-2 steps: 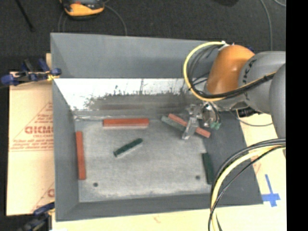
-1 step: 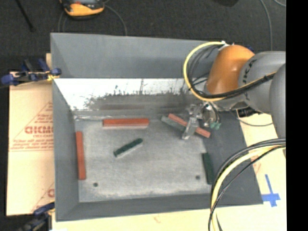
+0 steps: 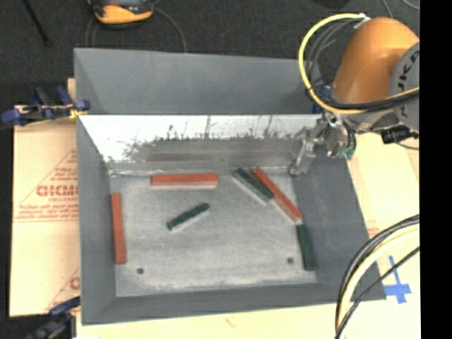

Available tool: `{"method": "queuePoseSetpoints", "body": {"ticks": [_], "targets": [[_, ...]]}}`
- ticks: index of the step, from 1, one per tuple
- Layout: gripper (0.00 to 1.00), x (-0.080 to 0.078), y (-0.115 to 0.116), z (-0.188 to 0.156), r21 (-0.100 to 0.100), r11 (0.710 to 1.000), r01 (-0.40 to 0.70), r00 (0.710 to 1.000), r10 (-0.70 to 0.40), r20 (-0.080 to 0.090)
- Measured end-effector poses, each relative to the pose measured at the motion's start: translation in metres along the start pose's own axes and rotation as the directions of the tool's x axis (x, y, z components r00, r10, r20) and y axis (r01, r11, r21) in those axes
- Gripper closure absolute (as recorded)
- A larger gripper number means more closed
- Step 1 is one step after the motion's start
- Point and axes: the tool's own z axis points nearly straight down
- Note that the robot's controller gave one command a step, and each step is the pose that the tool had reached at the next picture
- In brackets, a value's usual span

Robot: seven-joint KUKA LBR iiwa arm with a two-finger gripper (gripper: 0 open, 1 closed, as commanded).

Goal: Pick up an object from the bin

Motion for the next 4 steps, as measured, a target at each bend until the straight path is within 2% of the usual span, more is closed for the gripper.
{"method": "queuePoseSetpoints", "body": {"ticks": [1, 2, 3, 4], "targets": [[0.0, 0.0, 0.0, 0.0, 0.001, 1.0, 0.001, 1.0, -0.001, 0.0], [0.0, 0.0, 0.0, 0.0, 0.001, 1.0, 0.002, 1.0, -0.002, 0.0], [0.0, 0.006, 0.035, 0.055, -0.001, 0.998, -0.058, 0.998, 0.058, 0.006], [1.0, 0.056, 0.113, 0.111, -0.002, 1.0, -0.009, 1.0, 0.009, -0.002]]}}
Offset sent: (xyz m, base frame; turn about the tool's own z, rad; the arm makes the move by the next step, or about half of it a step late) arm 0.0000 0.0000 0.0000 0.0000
